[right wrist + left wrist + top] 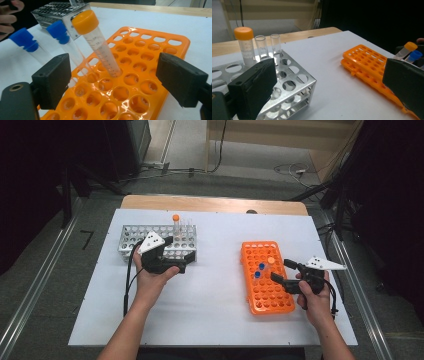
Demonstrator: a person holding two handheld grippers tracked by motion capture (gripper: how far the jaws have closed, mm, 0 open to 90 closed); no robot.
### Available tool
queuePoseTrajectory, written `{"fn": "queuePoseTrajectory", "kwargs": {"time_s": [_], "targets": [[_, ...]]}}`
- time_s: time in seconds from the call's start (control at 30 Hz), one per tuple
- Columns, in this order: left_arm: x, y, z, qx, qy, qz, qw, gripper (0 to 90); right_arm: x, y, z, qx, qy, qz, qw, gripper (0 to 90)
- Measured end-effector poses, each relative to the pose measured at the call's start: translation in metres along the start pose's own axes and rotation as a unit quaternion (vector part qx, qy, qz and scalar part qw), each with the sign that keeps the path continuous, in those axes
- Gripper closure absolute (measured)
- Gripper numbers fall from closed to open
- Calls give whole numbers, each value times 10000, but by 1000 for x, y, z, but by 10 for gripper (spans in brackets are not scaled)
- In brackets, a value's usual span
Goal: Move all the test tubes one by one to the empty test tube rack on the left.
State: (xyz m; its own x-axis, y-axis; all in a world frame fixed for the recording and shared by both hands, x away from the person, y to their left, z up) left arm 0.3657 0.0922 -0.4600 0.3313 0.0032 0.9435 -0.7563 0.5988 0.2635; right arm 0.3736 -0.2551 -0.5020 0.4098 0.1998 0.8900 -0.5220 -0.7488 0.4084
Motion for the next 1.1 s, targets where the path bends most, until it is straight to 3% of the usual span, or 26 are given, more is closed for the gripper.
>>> {"fn": "queuePoseTrajectory", "kwargs": {"time_s": [0.23,0.43,0.63,0.77,0.9,1.1], "targets": [[-17,4,15,-111,-57,-126,9998,0,3,-11,4,96,74,-81,9999,272],[-16,6,23,-202,-77,-94,9997,0,-2,-21,0,181,234,-271,9992,414],[-19,4,30,-270,-111,-142,9995,0,-7,-30,3,49,356,-418,9985,543],[-20,3,31,-304,-56,-147,9994,0,-8,-32,2,-27,560,-426,9975,610],[-21,4,31,-318,-42,-166,9993,0,-8,-33,2,-53,589,-435,9973,685],[-21,4,33,-329,-41,-165,9993,0,-7,-32,3,-192,567,-396,9974,722]]}}
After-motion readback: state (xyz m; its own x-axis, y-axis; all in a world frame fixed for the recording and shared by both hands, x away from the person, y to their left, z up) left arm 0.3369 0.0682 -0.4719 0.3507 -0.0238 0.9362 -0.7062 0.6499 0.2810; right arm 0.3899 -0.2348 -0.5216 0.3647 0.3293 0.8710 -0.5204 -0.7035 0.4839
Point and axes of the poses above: each handheld gripper's, and its own axes: y roughly backward along the jaws, x roughly out of its top, z roughly to its right, the point moved 8 cm from there along -y, roughly forward along the jaws, and after that the axes turned 2 degrees about x, right-handed, at the moved point
